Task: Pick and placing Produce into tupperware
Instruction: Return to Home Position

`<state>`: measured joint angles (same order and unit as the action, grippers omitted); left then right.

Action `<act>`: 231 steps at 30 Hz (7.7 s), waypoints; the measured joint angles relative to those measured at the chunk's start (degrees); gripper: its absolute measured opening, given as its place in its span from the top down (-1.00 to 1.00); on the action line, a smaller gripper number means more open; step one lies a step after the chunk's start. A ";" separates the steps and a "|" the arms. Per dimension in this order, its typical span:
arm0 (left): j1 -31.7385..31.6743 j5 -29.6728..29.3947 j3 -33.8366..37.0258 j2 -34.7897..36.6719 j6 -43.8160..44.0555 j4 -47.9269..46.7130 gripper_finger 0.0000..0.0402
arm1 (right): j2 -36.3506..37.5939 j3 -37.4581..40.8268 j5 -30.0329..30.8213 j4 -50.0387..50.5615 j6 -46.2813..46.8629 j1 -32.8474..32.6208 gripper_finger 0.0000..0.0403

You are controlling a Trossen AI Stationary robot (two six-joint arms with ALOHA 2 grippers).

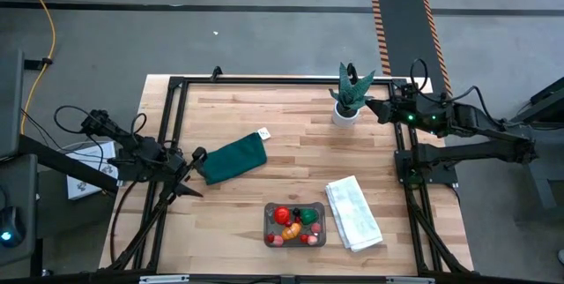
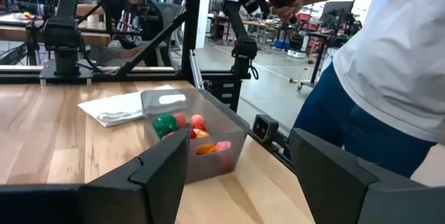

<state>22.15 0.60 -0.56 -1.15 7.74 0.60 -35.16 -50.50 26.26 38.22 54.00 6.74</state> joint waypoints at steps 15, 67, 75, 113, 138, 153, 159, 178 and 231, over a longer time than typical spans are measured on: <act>0.00 0.00 0.00 -0.26 0.18 0.02 -0.18 | 0.02 0.00 -0.30 -1.07 -0.46 0.00 0.22; -30.00 0.07 0.00 0.81 0.21 0.09 -0.18 | 13.03 30.97 -18.91 -47.13 -33.14 -12.20 0.22; -30.03 -0.04 0.00 0.81 0.23 0.09 -0.18 | 20.91 41.84 -20.97 -60.10 -36.10 -12.18 0.22; -30.03 -0.15 0.00 0.81 0.21 0.09 -0.18 | 25.42 46.95 -26.32 -60.13 -42.25 -12.15 0.22; -30.03 -0.15 0.00 0.79 0.21 0.11 -0.18 | 25.51 49.94 -29.77 -60.97 -43.99 -12.15 0.22; -30.03 -0.15 0.00 0.79 0.22 0.11 -0.18 | 25.55 49.96 -29.73 -42.43 -48.33 -8.06 0.22; -30.03 -0.15 0.00 0.79 0.21 0.11 -0.18 | 25.93 49.99 -29.70 -39.54 -49.65 -7.87 0.22; -30.03 -0.15 0.00 0.79 0.21 0.11 -0.18 | 20.34 50.01 -29.70 -39.41 -42.49 -7.89 0.22; -30.03 -0.15 0.00 0.79 0.21 0.11 -0.18 | 19.37 50.03 -29.66 -39.47 -33.44 -7.91 0.22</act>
<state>-7.88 0.45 -0.56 -0.36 7.94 0.71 -15.78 -0.47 -3.40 -1.26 20.56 -1.17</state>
